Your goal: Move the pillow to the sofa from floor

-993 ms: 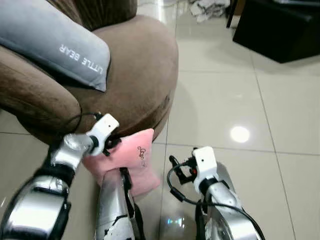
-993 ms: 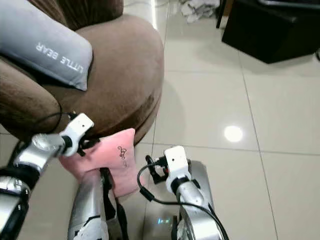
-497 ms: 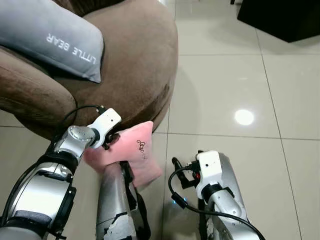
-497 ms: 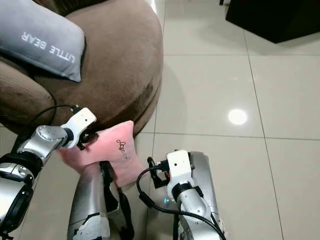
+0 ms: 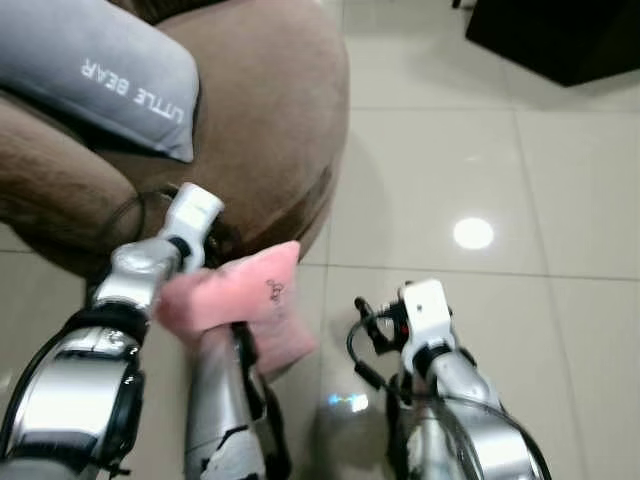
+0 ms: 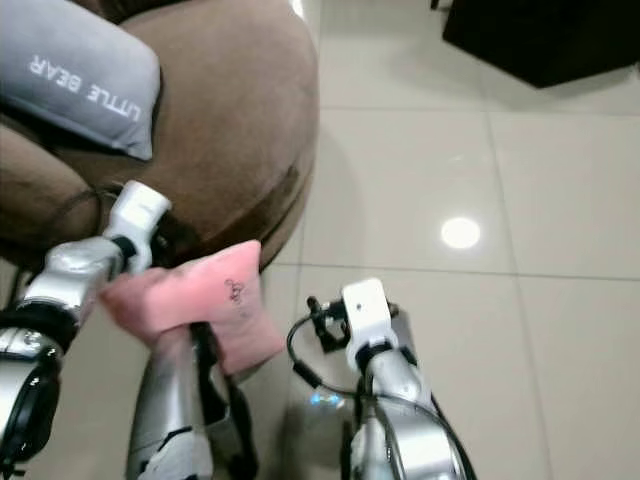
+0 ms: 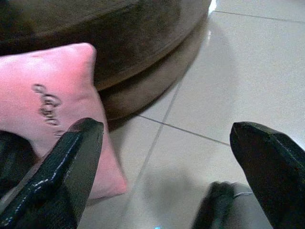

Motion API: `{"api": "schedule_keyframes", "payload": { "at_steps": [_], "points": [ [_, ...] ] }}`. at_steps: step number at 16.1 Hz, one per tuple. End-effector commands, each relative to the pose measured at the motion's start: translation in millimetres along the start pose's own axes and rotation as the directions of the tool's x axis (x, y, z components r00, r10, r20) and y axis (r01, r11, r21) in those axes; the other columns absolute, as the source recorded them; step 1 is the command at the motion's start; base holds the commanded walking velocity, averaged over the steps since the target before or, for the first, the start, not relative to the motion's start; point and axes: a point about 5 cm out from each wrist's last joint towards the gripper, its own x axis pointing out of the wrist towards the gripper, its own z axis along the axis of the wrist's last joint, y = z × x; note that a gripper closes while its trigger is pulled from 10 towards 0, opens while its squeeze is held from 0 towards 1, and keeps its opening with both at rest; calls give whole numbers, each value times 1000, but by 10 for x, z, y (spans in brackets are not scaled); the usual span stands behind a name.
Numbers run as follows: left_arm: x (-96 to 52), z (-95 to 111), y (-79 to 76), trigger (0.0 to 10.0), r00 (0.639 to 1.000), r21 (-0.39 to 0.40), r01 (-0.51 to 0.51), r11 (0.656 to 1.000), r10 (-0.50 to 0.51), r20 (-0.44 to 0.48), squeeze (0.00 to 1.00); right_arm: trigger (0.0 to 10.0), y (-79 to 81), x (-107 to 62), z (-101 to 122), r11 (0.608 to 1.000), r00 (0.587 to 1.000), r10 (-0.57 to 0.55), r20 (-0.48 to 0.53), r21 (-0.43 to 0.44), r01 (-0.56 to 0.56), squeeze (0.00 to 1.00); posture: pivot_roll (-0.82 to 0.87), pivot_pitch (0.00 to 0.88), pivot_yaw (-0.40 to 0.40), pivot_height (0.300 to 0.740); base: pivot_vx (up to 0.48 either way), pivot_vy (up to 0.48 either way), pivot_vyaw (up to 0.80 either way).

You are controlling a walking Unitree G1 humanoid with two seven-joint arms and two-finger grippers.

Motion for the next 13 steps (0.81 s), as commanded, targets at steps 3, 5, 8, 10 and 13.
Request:
{"api": "schedule_keyframes", "payload": {
  "at_steps": [3, 5, 8, 10, 13],
  "points": [
    [-367, -422, 52, 10000, 976, -186, -180, 966, 199, 86, 0, 10000, -41, 192, -48, 998, 997, 64, -40, -4, -64, 0, 110, 166, -55, 521, 0, 0, 0],
    [-541, -673, -145, 10000, 968, -218, -215, 952, 237, 80, 0, 10000, -55, 300, -27, 997, 996, 81, -47, -11, -81, 0, 141, 151, -80, 521, 0, 0, 737],
    [-566, -778, -427, 10000, 968, -238, -210, 948, 235, 82, 0, 10000, -4, 410, -12, 991, 991, 127, -51, -36, -129, 0, 187, 129, -135, 521, 0, 0, 667],
    [-516, -705, -502, 10000, 971, -205, -194, 959, 217, 97, 0, 10000, -31, 424, -74, 993, 992, 108, -71, -37, -111, 0, 181, 125, -141, 521, 0, 0, 0],
    [-474, -625, -553, 10000, 978, -162, -165, 973, 182, 98, 0, 10000, -74, 420, -125, 995, 993, 88, -74, -29, -90, 0, 141, 120, -115, 521, 0, 0, 0]
  ]
}}
